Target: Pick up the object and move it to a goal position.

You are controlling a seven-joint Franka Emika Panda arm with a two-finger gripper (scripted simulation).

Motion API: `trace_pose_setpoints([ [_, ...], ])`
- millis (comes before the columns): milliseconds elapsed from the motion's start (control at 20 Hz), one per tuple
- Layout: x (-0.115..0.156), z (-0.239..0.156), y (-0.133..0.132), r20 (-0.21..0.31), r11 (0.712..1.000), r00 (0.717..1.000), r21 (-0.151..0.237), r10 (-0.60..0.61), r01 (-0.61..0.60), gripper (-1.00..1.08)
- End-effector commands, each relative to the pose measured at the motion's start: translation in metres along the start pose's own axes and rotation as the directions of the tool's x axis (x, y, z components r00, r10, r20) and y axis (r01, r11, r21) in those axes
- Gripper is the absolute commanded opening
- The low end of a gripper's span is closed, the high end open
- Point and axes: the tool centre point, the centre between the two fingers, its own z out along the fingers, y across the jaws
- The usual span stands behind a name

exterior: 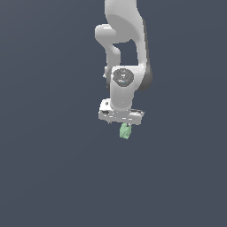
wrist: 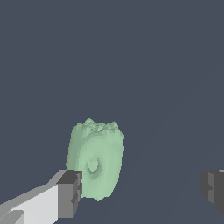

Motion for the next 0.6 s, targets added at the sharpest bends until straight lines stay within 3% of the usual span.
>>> trace_pose_setpoints([
  [0,-0.001,0.002,-0.011,-0.012,0.999,0.999,0.003,0.037,-0.037,1.00],
  [550,-0.004,0.007,-0.037,-0.038,0.992,0.992,0.015,0.124,-0.124,1.00],
])
